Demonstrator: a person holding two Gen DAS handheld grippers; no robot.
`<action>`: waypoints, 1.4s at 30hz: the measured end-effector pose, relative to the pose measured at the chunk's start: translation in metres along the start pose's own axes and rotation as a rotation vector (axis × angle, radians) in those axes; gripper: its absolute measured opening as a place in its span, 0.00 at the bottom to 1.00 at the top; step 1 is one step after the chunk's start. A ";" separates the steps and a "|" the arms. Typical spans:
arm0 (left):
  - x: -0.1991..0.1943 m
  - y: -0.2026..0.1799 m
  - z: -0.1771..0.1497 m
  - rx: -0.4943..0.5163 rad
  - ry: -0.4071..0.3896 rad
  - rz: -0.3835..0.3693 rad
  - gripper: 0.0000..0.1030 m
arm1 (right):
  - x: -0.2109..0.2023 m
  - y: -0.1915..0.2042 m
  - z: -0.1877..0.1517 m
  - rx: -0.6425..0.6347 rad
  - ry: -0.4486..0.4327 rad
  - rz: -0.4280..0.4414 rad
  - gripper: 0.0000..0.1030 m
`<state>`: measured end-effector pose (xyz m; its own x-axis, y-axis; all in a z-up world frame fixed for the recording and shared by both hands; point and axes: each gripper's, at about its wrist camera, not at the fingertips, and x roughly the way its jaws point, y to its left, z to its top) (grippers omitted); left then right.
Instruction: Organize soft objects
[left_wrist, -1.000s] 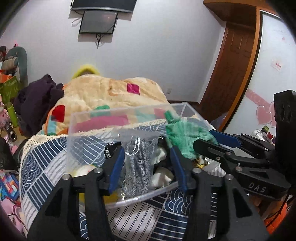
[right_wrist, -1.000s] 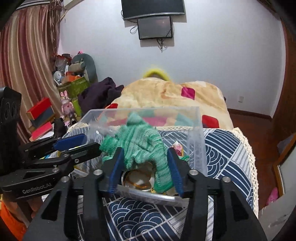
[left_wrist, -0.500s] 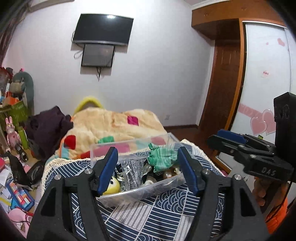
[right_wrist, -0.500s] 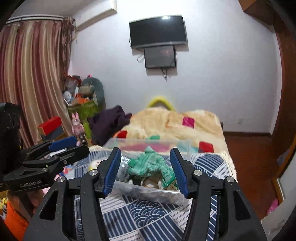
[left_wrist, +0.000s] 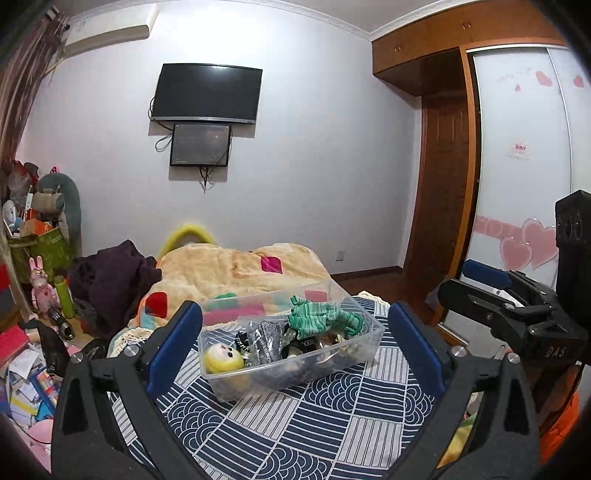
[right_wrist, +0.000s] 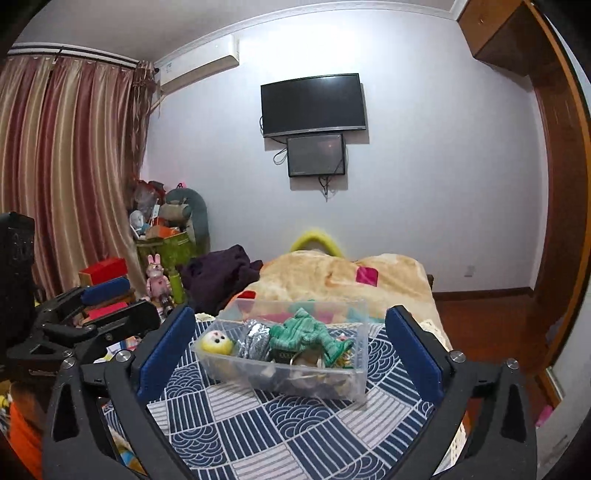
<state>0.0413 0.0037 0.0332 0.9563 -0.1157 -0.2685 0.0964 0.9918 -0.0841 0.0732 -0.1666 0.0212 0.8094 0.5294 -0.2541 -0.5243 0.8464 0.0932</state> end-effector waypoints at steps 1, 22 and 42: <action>-0.001 -0.001 -0.001 -0.001 0.001 0.001 0.99 | -0.003 0.000 -0.002 0.005 0.002 0.002 1.00; 0.001 0.002 -0.017 -0.028 0.030 0.001 1.00 | -0.012 -0.001 -0.013 0.015 0.009 0.003 1.00; 0.002 0.004 -0.018 -0.029 0.039 0.003 1.00 | -0.015 0.003 -0.011 0.013 0.009 0.007 1.00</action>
<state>0.0386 0.0069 0.0146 0.9451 -0.1151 -0.3059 0.0848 0.9902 -0.1107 0.0560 -0.1725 0.0150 0.8032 0.5352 -0.2616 -0.5269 0.8431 0.1074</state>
